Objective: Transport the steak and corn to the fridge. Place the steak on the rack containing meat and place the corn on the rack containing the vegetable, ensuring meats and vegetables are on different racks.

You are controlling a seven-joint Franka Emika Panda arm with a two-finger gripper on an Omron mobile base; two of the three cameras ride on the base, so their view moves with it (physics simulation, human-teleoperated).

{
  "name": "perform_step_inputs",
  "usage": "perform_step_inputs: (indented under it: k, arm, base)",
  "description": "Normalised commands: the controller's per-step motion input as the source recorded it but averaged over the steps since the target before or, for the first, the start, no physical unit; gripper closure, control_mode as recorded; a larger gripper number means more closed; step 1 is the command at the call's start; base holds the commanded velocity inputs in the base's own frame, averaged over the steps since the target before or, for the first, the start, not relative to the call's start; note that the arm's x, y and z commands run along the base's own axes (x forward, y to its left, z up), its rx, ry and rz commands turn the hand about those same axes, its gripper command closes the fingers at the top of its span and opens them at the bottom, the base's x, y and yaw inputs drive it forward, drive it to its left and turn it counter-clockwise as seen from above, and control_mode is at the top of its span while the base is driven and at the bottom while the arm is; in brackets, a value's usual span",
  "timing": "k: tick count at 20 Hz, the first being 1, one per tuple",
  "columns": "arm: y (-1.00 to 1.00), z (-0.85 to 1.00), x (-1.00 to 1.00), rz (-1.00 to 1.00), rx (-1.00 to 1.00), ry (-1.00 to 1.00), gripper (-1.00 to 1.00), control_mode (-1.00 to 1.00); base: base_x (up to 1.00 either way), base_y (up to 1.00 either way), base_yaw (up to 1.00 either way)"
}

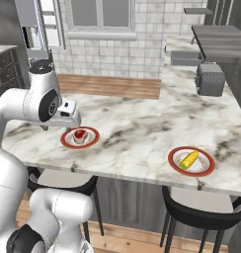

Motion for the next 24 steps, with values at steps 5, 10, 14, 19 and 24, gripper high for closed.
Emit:
perform_step_inputs:
  k: [5,10,14,19,24]
  arm:
    - [0.54,-0.4,0.16,0.01,0.0,0.02,-1.0,-1.0]
    - [0.46,-0.32,0.59,0.03,0.0,0.01,-1.0,-1.0]
    - [0.01,-0.51,0.57,0.0,0.0,0.05,-1.0,-1.0]
    - [0.0,-0.39,0.49,0.0,0.0,0.03,-1.0,-1.0]
    - [-0.04,-0.24,0.38,0.01,0.0,0.01,-1.0,-1.0]
  base:
    - [0.0,0.0,0.0]
    - [0.0,0.0,0.0]
    - [0.0,0.0,0.0]
    - [0.0,0.0,0.0]
    - [0.0,0.0,0.0]
